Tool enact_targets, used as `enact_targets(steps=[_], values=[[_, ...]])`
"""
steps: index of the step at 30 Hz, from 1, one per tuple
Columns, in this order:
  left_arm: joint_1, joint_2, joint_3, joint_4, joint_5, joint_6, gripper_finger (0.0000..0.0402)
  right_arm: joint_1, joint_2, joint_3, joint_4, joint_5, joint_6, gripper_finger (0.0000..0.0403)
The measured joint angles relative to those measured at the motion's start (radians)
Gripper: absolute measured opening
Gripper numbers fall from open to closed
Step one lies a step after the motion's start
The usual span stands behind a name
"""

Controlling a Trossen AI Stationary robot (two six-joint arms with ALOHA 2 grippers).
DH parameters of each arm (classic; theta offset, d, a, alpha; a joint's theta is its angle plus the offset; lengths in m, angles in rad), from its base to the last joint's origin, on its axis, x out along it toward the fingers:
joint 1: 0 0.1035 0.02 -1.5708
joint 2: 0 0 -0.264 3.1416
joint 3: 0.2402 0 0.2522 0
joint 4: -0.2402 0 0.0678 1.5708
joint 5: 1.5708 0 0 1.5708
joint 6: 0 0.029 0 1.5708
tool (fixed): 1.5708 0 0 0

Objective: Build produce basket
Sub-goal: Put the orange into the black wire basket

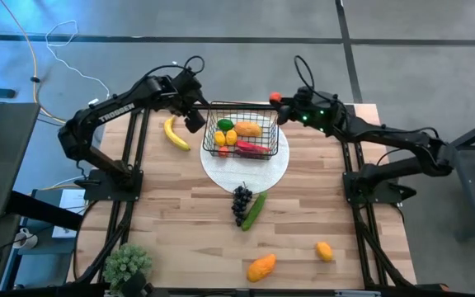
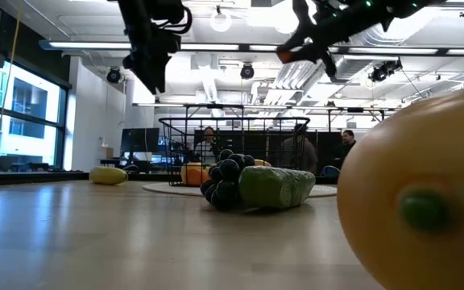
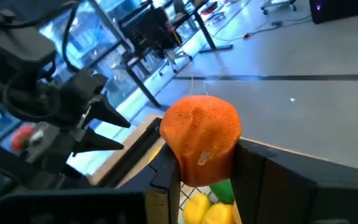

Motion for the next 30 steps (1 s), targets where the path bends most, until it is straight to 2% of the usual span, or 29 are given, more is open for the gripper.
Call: enact_targets(steps=[5, 12, 16, 23, 30], values=[[0.0, -0.041, -0.054, -0.001, 0.016, -0.025, 0.0229, 0.01, 0.103, 0.15, -0.151, -0.006, -0.064, 0.0076], [0.0, -0.085, -0.094, -0.009, 0.016, -0.061, 0.0229, 0.017, 0.276, 0.354, -0.368, -0.107, -0.066, 0.0079], [0.0, -0.106, -0.094, -0.008, 0.015, -0.06, 0.0229, 0.034, 0.372, 0.442, -0.435, -0.123, -0.065, 0.0077], [0.0, -0.117, -0.094, -0.008, 0.012, -0.044, 0.0229, 0.056, 0.522, 0.52, -0.451, -0.2, -0.064, 0.0078], [0.0, -0.117, -0.094, -0.007, 0.016, -0.042, 0.0229, 0.069, 0.607, 0.53, -0.45, -0.239, -0.064, 0.0078]])
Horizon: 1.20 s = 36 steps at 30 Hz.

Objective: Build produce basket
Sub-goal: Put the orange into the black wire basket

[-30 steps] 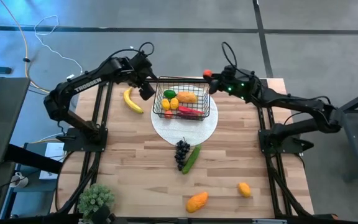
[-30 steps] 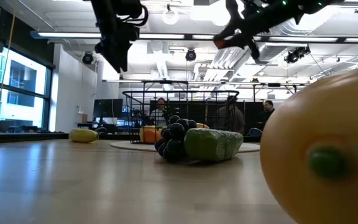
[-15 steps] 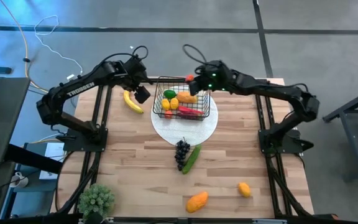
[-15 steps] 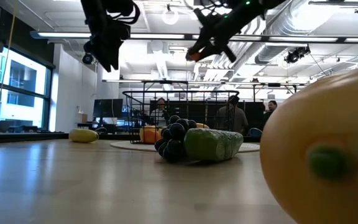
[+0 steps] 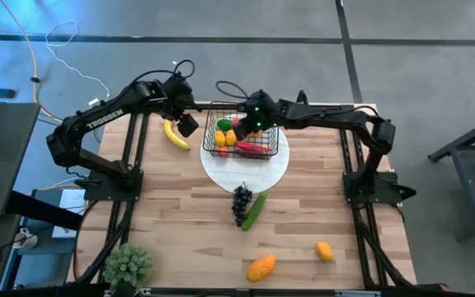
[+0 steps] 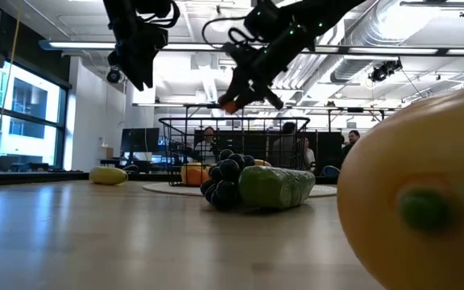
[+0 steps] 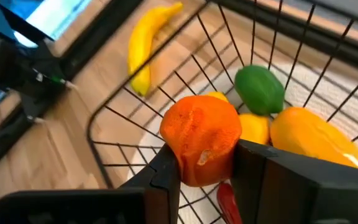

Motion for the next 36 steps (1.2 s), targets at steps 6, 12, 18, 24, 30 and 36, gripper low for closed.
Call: enact_targets(steps=[6, 12, 18, 24, 30, 36], values=[[-0.001, 0.0, 0.0, 0.001, 0.0, 0.001, 0.0229, 0.005, 0.055, 0.0, 0.007, -0.008, 0.004, 0.0078], [-0.001, 0.0, 0.0, 0.004, 0.0, 0.008, 0.0229, 0.005, 0.102, 0.0, 0.024, -0.035, 0.045, 0.0078], [-0.001, 0.001, 0.0, 0.006, -0.001, 0.009, 0.0229, 0.005, 0.136, 0.0, 0.034, -0.079, 0.057, 0.0078], [-0.001, 0.001, 0.0, 0.012, -0.002, 0.009, 0.0229, 0.005, 0.147, 0.0, 0.038, -0.094, 0.054, 0.0078], [-0.001, 0.001, 0.0, 0.012, -0.003, 0.009, 0.0229, 0.005, 0.147, 0.0, 0.067, -0.101, 0.026, 0.0115], [-0.001, 0.002, 0.0, 0.012, -0.004, 0.009, 0.0232, 0.005, 0.147, 0.0, 0.082, -0.134, 0.034, 0.0197]])
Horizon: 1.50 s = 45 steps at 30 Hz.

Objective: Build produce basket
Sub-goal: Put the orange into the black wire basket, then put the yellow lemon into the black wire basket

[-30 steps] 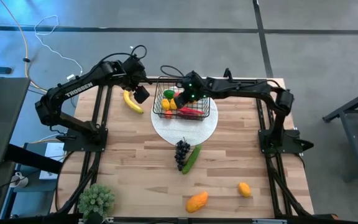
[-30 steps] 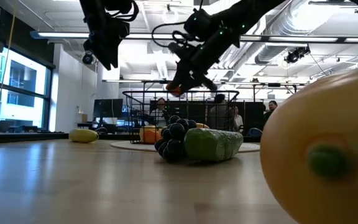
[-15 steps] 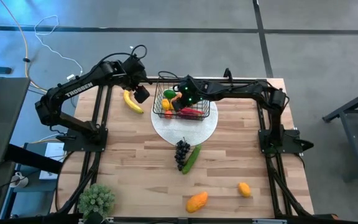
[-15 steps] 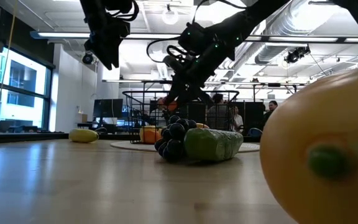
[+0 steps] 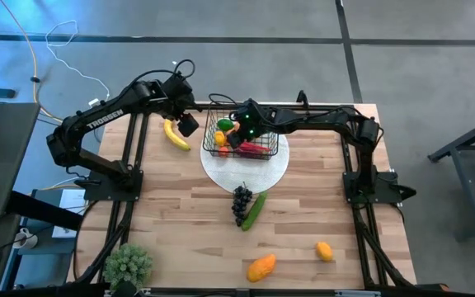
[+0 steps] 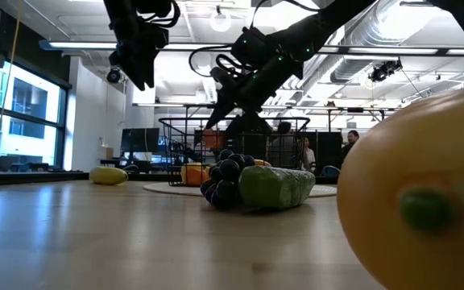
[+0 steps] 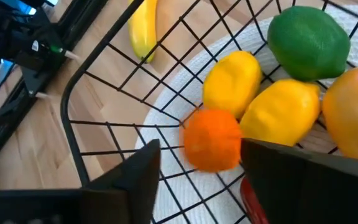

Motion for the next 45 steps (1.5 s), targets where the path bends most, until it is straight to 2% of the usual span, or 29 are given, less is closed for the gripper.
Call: enact_targets(steps=[3, 6, 10, 15, 19, 31, 39, 45], values=[[0.0, 0.0, 0.0, -0.002, 0.0, -0.01, 0.0238, 0.0, 0.0, 0.0, 0.0, -0.011, 0.026, 0.0225], [0.0, 0.0, 0.0, -0.011, 0.003, -0.026, 0.0244, 0.0, 0.0, 0.0, 0.0, -0.022, 0.044, 0.0236], [0.0, 0.0, 0.0, -0.011, 0.017, -0.057, 0.0246, -0.003, -0.008, 0.0, -0.006, -0.021, 0.046, 0.0238], [-0.009, 0.0, 0.0, -0.01, 0.126, -0.106, 0.0244, -0.011, -0.064, 0.0, -0.008, 0.009, 0.046, 0.0236], [-0.039, 0.0, 0.0, -0.01, 0.135, -0.16, 0.0244, -0.018, -0.12, 0.0, -0.026, 0.056, 0.047, 0.023], [-0.217, 0.0, 0.0, -0.009, 0.133, -0.288, 0.0243, -0.016, -0.319, 0.0, -0.261, 0.212, 0.035, 0.022], [-0.332, 0.0, 0.0, -0.026, 0.135, -0.382, 0.0243, 0.039, -0.437, 0.0, -0.419, 0.21, 0.011, 0.022], [-0.405, 0.0, 0.001, -0.142, 0.133, -0.476, 0.0243, 0.128, -0.496, 0.0, -0.564, 0.181, 0.012, 0.022]])
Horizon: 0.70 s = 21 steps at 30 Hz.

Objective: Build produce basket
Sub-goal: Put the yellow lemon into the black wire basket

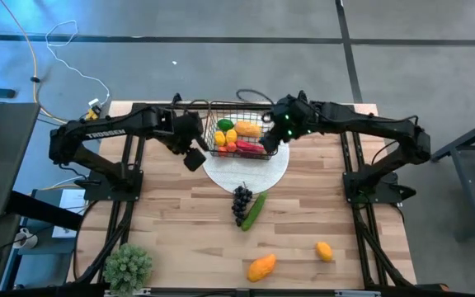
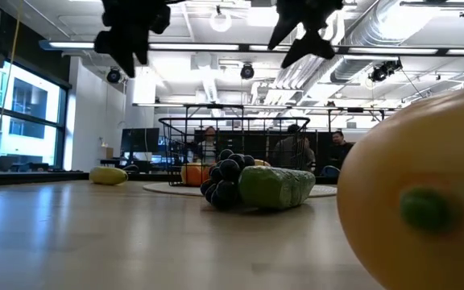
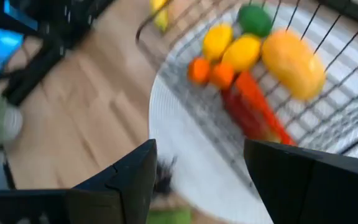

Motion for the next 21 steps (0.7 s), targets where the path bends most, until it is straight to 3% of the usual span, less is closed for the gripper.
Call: enact_targets(steps=[8, 21], values=[[-0.095, 0.0, 0.0, -0.052, -0.041, -0.075, 0.0243, 0.171, -0.039, 0.0, -0.206, -0.005, 0.026, 0.022], [-0.198, 0.0, 0.0, -0.051, -0.056, -0.112, 0.0243, 0.408, -0.04, 0.0, -0.407, -0.001, 0.22, 0.022]])
